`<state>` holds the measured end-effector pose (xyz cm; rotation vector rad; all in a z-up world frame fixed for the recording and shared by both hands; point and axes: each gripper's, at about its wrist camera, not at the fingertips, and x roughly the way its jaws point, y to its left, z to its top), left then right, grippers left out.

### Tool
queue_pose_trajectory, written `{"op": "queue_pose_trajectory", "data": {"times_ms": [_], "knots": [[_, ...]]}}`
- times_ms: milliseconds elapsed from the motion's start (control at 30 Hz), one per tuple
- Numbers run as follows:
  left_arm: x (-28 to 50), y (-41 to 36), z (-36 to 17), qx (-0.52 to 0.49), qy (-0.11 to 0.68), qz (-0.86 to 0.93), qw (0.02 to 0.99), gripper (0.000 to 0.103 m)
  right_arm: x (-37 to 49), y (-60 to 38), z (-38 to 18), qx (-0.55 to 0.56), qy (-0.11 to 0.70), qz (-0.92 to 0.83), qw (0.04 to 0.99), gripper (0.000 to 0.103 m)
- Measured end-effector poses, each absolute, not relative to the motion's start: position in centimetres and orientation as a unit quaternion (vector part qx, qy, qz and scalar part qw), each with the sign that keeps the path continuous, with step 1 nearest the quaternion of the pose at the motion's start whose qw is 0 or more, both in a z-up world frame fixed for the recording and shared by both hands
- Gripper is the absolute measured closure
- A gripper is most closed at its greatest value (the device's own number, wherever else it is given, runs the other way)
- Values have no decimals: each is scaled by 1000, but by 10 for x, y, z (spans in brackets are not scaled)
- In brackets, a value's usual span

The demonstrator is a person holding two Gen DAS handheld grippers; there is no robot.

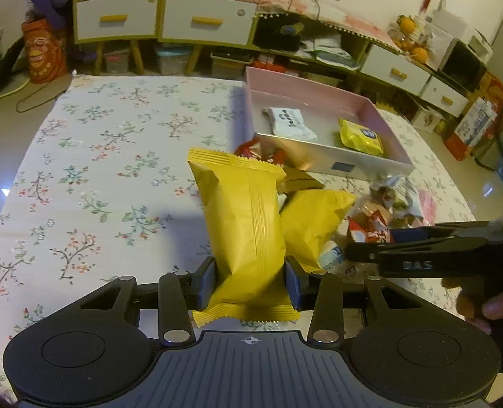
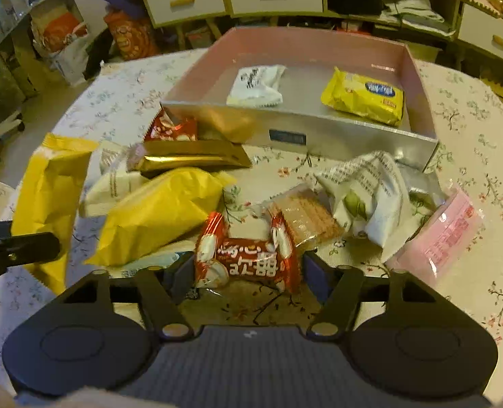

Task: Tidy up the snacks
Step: 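Grasp the red-and-white candy wrapper with the right tool while the left tool holds the yellow packet, then carry the yellow packet and red candy into the box and open both tools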

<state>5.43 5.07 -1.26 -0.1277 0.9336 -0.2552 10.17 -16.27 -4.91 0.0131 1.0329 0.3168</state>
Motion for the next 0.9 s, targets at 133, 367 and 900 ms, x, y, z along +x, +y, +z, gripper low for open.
{"op": "queue_pose_trajectory", "data": {"times_ms": [133, 367, 900], "knots": [[54, 50, -14, -60, 451, -124, 882, 63, 98, -163, -47, -4, 483, 149, 863, 54], [53, 52, -13, -60, 449, -123, 883, 63, 93, -167, -40, -4, 481, 149, 864, 58], [58, 44, 3, -62, 430, -134, 891, 63, 90, -183, 1, 44, 447, 164, 878, 58]]}}
